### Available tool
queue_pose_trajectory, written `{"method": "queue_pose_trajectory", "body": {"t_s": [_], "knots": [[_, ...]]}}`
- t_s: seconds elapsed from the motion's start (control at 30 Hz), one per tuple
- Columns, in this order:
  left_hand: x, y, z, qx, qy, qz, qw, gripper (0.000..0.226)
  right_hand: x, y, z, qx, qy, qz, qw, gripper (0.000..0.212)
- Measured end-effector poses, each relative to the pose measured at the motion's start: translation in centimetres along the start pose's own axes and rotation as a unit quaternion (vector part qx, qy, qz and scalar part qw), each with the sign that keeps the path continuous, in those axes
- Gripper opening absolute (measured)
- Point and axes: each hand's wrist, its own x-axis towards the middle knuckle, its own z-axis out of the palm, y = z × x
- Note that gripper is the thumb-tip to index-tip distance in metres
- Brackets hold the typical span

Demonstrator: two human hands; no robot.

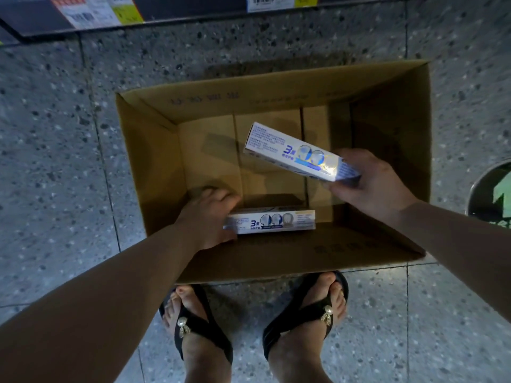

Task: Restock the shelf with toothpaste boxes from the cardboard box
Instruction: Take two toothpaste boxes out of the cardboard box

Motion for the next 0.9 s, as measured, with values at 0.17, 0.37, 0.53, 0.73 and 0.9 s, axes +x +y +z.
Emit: {"method": "queue_pose_trajectory", "body": {"t_s": [0.17,0.37,0.53,0.73,0.9], "knots": [[0.2,0.1,1.0,-0.006,0.059,0.010,0.998,0.062,0.4,0.1,0.9,0.015,0.004,0.003,1.000,0.057],[-1.3,0.6,0.3,-0.140,0.099,0.005,0.985,0.049,-0.2,-1.3,-0.7,0.022,-0.003,-0.004,1.000,0.052],[-7.8,1.4,-3.1,-0.195,0.172,0.039,0.965,0.046,-3.3,-5.9,-4.8,0.000,0.022,-0.014,1.000,0.050],[-18.8,3.0,-9.5,-0.232,0.238,0.019,0.943,0.048,-9.3,-14.5,-11.3,-0.012,0.030,-0.042,0.999,0.050],[-29.7,4.2,-14.5,-0.270,0.284,0.002,0.920,0.048,-15.7,-23.0,-17.3,0.011,0.042,-0.093,0.995,0.055]]}}
